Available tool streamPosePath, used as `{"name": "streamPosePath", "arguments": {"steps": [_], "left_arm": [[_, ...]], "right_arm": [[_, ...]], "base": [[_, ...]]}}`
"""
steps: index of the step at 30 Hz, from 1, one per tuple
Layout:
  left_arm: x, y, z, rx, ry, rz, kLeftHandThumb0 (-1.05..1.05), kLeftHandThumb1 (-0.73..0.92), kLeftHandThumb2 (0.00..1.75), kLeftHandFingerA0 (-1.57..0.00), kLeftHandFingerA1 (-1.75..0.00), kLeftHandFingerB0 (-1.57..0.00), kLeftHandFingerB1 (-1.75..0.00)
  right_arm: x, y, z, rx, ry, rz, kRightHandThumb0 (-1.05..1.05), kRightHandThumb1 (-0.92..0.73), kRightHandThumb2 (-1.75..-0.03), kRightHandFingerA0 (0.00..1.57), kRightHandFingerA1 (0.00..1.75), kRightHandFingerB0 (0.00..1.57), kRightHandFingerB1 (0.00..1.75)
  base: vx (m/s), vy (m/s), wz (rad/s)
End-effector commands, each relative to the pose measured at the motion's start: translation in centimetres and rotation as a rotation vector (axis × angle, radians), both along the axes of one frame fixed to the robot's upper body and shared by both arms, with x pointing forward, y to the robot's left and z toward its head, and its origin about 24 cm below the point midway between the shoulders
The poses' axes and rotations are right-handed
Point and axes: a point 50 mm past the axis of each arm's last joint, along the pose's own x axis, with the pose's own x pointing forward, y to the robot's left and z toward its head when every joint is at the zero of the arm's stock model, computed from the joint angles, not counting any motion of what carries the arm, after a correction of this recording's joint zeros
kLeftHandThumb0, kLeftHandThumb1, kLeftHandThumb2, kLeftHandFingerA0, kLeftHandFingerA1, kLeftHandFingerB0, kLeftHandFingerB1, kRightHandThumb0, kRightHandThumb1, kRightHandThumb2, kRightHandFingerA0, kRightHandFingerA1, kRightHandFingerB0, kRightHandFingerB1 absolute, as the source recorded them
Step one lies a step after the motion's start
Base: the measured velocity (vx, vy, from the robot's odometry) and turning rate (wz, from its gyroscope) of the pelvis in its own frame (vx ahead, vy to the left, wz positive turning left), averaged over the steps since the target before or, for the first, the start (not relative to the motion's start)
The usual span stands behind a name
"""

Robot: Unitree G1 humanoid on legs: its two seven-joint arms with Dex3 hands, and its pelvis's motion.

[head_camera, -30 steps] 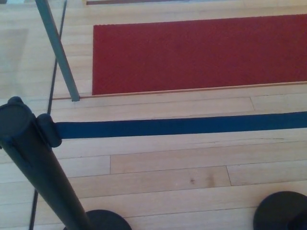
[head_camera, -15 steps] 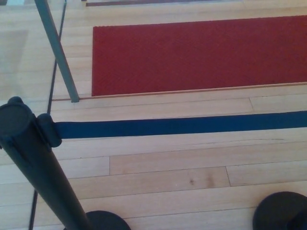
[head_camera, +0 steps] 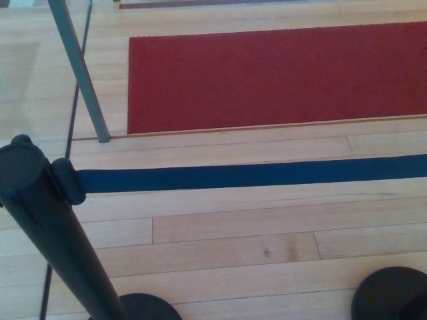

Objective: The robot walks towards a pair of stanchion kept in front of it and uses the right hand to grab on the strap of the right stanchion that is being connected to the left stanchion. After removing it from the stanchion on the left, it releases the strap and lets it retract back to the stanchion on the right.

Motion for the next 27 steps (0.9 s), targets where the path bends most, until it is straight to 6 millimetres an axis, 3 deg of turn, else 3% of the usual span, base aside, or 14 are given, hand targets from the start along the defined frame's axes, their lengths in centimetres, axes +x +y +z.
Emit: {"name": "streamPosePath", "arguments": {"steps": [1, 2, 3, 8, 9, 11, 14, 15, 16, 17, 22, 23, 24, 27], "left_arm": [[0.4, 1.3, 0.5, 0.014, -0.012, 0.048, -0.44, 0.04, 1.68, -1.48, -1.1, -1.24, -1.16], [0.4, 1.3, 0.5, 0.015, -0.011, 0.047, -0.44, 0.04, 1.68, -1.48, -1.1, -1.24, -1.16], [0.6, 1.3, 0.5, 0.017, -0.012, 0.045, -0.46, 0.03, 1.67, -1.48, -1.11, -1.23, -1.18], [0.8, 1.3, 0.5, 0.021, -0.016, 0.041, -0.46, 0.03, 1.67, -1.48, -1.11, -1.23, -1.18], [0.9, 1.4, 0.5, 0.02, -0.02, 0.043, -0.41, 0.04, 1.75, -1.57, -1.02, -1.32, -1.13], [1.0, 1.7, 0.7, 0.016, -0.03, 0.052, -0.47, 0.01, 1.68, -1.57, -1.03, -1.34, -1.12], [1.1, 1.8, 0.8, 0.023, -0.035, 0.05, -0.51, 0.05, 1.64, -1.56, -1.07, -1.34, -1.15], [1.0, 1.8, 0.8, 0.025, -0.035, 0.049, -0.49, 0.07, 1.66, -1.56, -1.08, -1.35, -1.15], [1.0, 1.8, 0.8, 0.026, -0.035, 0.049, -0.49, 0.07, 1.66, -1.56, -1.08, -1.35, -1.15], [1.0, 1.8, 0.8, 0.03, -0.032, 0.045, -0.52, 0.07, 1.61, -1.53, -1.12, -1.32, -1.16], [0.9, 1.8, 0.8, 0.035, -0.029, 0.039, -0.52, 0.07, 1.61, -1.53, -1.12, -1.32, -1.16], [0.9, 1.8, 0.8, 0.036, -0.025, 0.035, -0.31, -0.08, 1.75, -1.51, -1.09, -1.26, -1.15], [0.9, 1.9, 0.8, 0.035, -0.023, 0.034, -0.3, 0.09, 1.75, -1.57, -1.06, -1.3, -1.17], [0.8, 2.0, 0.8, 0.029, -0.025, 0.045, -0.35, 0.05, 1.75, -1.57, -1.06, -1.33, -1.16]], "right_arm": [[3.1, 4.4, 13.8, -0.613, -0.451, 0.312, -0.91, -0.76, -0.63, 0.0, 0.0, 0.0, 0.0], [3.5, 4.5, 13.9, -0.629, -0.449, 0.322, -0.91, -0.76, -0.63, 0.0, 0.0, 0.0, 0.0], [4.4, 4.6, 13.8, -0.617, -0.436, 0.369, -0.97, -0.59, -0.71, 0.0, 0.0, 0.0, 0.0], [5.5, 5.0, 13.8, -0.597, -0.409, 0.427, -0.97, -0.59, -0.71, 0.0, 0.0, 0.0, 0.0], [6.5, 5.3, 13.6, -0.614, -0.372, 0.485, -1.05, -0.59, -1.0, 0.0, 0.47, 0.0, 0.44], [8.3, 5.8, 13.4, -0.671, -0.306, 0.586, -1.05, -0.59, -1.03, 0.0, 0.49, 0.0, 0.46], [9.1, 6.2, 13.6, -0.732, -0.29, 0.63, -1.05, -0.6, -1.04, 0.0, 0.48, 0.0, 0.46], [9.4, 6.3, 13.7, -0.752, -0.273, 0.646, -1.05, -0.63, -0.65, 0.0, 0.0, 0.0, 0.0], [9.6, 6.4, 13.8, -0.765, -0.261, 0.656, -1.05, -0.63, -0.65, 0.0, 0.0, 0.0, 0.0], [10.0, 6.6, 14.0, -0.79, -0.245, 0.678, -1.04, -0.59, -1.06, 0.0, 0.54, 0.0, 0.52], [10.7, 6.8, 14.2, -0.824, -0.219, 0.703, -1.04, -0.59, -1.06, 0.0, 0.54, 0.0, 0.52], [11.2, 7.1, 14.2, -0.843, -0.203, 0.727, -1.05, -0.63, -0.6, 0.0, 0.0, 0.0, 0.0], [12.0, 7.4, 14.3, -0.877, -0.174, 0.762, -1.05, -0.63, -0.6, 0.0, 0.0, 0.0, 0.0], [12.9, 7.4, 14.1, -0.91, -0.138, 0.788, -1.05, -0.62, -0.58, 0.0, 0.0, 0.0, 0.0]], "base": [[0.0, 0.0, 0.0], [0.0, 0.0, 0.0], [0.0, 0.0, 0.0], [0.0, 0.0, 0.0], [0.0, 0.0, 0.0], [0.0, 0.0, 0.0], [0.0, 0.0, 0.0], [0.0, 0.0, 0.0], [0.0, 0.0, 0.0], [0.0, 0.0, 0.0], [0.0, 0.0, 0.0], [0.0, 0.0, 0.0], [0.0, 0.0, 0.0], [0.0, 0.0, 0.0]]}}
